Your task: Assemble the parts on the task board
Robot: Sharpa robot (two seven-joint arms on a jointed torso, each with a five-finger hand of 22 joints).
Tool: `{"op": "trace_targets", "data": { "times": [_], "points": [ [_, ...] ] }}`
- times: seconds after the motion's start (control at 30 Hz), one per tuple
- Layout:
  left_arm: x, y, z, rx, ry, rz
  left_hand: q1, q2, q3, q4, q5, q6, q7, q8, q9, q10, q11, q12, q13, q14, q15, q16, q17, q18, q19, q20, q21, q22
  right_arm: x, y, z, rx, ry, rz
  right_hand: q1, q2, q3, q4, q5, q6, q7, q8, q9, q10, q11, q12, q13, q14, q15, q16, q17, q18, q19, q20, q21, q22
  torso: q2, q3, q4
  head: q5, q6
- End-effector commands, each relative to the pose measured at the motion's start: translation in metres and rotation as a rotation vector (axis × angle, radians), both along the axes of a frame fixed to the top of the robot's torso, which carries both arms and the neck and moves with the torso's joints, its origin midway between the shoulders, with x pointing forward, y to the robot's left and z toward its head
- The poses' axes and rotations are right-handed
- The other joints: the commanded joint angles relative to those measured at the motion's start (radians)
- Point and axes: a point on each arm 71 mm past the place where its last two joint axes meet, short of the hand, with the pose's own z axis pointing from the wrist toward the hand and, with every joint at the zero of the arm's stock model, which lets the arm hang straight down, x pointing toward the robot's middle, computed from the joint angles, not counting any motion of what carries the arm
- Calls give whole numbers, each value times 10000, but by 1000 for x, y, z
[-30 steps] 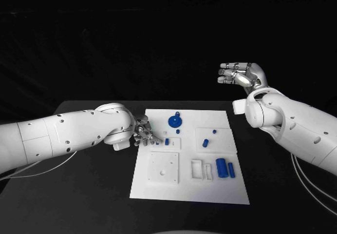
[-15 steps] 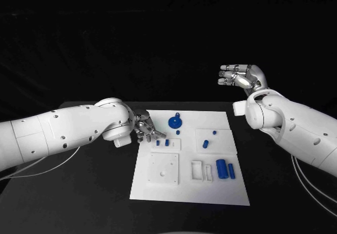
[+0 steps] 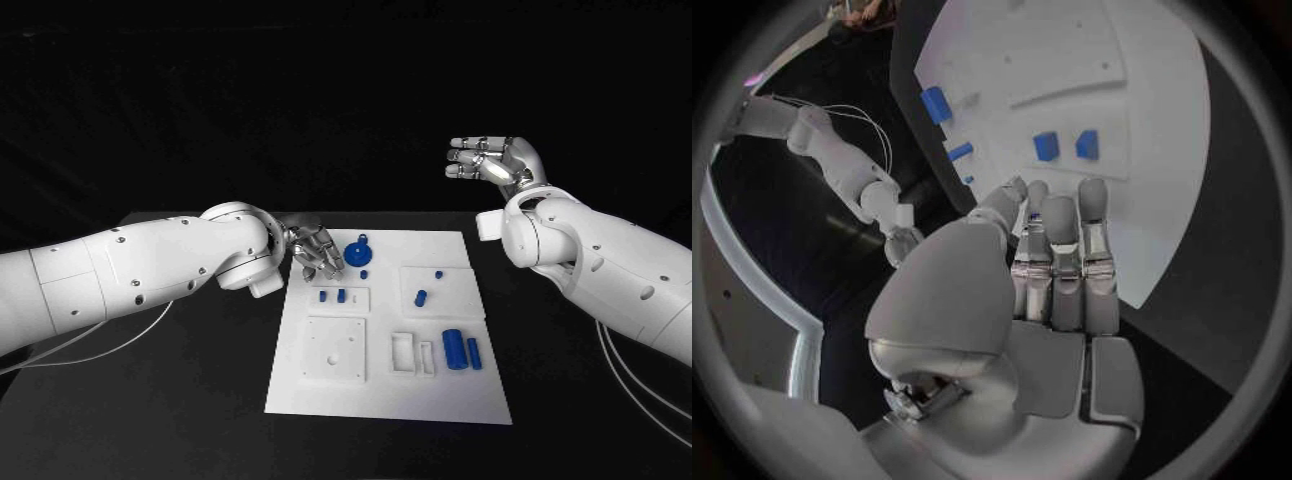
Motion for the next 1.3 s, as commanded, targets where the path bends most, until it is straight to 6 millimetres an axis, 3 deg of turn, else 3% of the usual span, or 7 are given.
{"op": "trace_targets", "data": {
  "times": [0.03,0.1,0.2,0.27,0.37,0.9,1.3],
  "points": [
    [3,-17,16,-682,-2684,-1328,265,-47,176,-358,52,-58,200,-324,-848,-309,178,-660,-117,-123,150,-175,-105,159,-118,149,-76,114,0,1,0,-62,-45,157,-31,-30,-43,6,53,-74,19,-54,-12,-53,12,-5,-10,-81,-2,0,-17,-54,-93,-8,-32,-12,4,-2,0,-18,36],
    [3,-22,17,-575,-3319,-1658,367,-149,274,-527,58,-374,154,-462,-1234,-1129,506,-1233,-149,-310,329,-440,-268,252,-288,247,-138,180,0,2,0,-60,-44,163,-31,-30,-43,6,53,-74,19,-54,-12,-53,12,-5,-10,-81,-2,0,-17,-54,-93,-8,-32,-12,6,-5,2,-24,48],
    [4,-29,16,-238,-4017,-2044,262,-331,372,-647,-84,-328,151,-429,-1717,-1890,756,-1455,-158,-169,458,-585,-476,468,-285,416,-117,317,0,2,0,-58,-46,175,-31,-30,-43,6,53,-74,19,-54,-12,-53,12,-5,-10,-81,-2,0,-17,-54,-93,-8,-32,-12,3,-8,-2,-42,59],
    [3,-32,13,27,-4412,-2284,152,-427,553,-748,-174,-194,105,-427,-2242,-1993,750,-1431,-160,-52,434,-608,-649,621,-230,503,-131,420,0,2,0,-58,-48,181,-31,-30,-43,6,53,-74,19,-54,-12,-53,12,-5,-10,-81,-2,0,-17,-54,-93,-8,-32,-12,1,-9,-3,-55,69],
    [3,-36,10,357,-4917,-2603,100,-504,647,-858,-316,-97,112,-411,-2637,-1967,754,-1437,-162,40,455,-523,-782,665,-119,524,-172,455,-1,2,0,-60,-50,180,-31,-30,-43,6,53,-74,19,-54,-12,-53,12,-5,-10,-81,-2,0,-17,-54,-93,-8,-32,-12,5,-8,-6,-61,73],
    [7,-59,-12,2189,-5631,-4022,-47,-713,522,-865,-415,38,53,-467,-2650,-2499,747,-1468,-164,470,298,9,-953,627,268,410,-24,459,-1,5,1,-32,-67,272,-45,-1,-52,-17,52,-70,21,-53,-11,-61,15,-4,-10,-86,-1,11,-22,-51,-91,-9,-33,-10,13,-7,-9,-98,96],
    [8,-64,-23,2664,-5159,-4275,44,-666,313,-692,-397,-184,75,-473,-2661,-2544,742,-1461,-165,589,310,216,-1022,648,391,427,-71,473,-1,6,1,-23,-75,299,-45,-1,-52,-17,52,-70,21,-53,-11,-61,15,-4,-10,-86,-1,11,-22,-51,-91,-9,-33,-10,0,-1,2,-131,65]
  ]
}}
